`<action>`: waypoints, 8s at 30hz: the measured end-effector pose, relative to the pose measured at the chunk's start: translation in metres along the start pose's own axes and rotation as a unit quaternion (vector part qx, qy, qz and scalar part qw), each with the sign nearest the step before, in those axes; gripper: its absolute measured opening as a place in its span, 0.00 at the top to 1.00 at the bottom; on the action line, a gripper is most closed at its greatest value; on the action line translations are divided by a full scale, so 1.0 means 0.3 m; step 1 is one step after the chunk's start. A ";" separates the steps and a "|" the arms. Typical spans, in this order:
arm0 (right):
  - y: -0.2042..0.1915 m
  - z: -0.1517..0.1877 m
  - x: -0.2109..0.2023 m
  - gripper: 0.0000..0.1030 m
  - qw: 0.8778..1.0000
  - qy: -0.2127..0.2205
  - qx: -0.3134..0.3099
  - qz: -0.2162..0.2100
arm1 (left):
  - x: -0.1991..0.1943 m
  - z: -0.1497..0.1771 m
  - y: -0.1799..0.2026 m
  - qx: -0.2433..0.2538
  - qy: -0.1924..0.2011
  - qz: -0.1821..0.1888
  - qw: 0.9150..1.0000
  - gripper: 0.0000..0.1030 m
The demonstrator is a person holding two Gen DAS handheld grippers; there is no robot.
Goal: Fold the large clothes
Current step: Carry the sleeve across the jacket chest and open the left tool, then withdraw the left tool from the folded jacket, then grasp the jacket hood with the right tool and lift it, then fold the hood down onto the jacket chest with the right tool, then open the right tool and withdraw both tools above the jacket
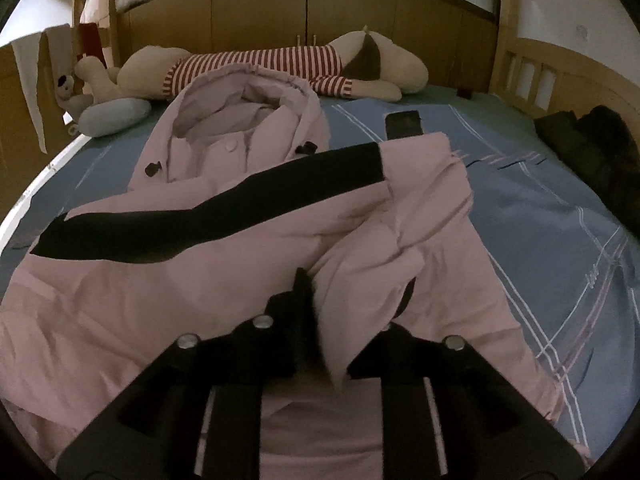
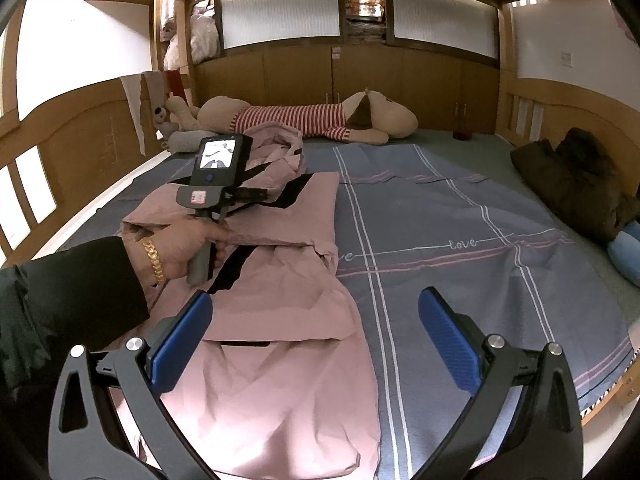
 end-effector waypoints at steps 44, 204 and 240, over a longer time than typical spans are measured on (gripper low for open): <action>-0.221 -0.104 -0.025 0.01 0.997 0.067 -0.015 -0.039 | -1.368 0.276 -0.199 0.065 0.154 -0.035 0.985 0.02; -0.285 -0.642 0.727 0.06 0.988 0.051 0.008 -0.147 | -0.725 -0.236 -0.406 0.120 0.145 0.124 0.974 0.02; -0.404 -0.312 0.483 0.01 0.989 0.059 -0.034 -0.131 | -0.856 0.153 -0.379 0.066 0.064 0.017 0.996 0.02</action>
Point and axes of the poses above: each gripper's, at about its wrist camera, not at the fingertips, and x roughly the way its jaws point, y to its right, z to its underside, the point moved 10 cm from there along x, roughly the way its jaws point, and after that the axes turned 4 degrees about z, right-handed, at the moved point
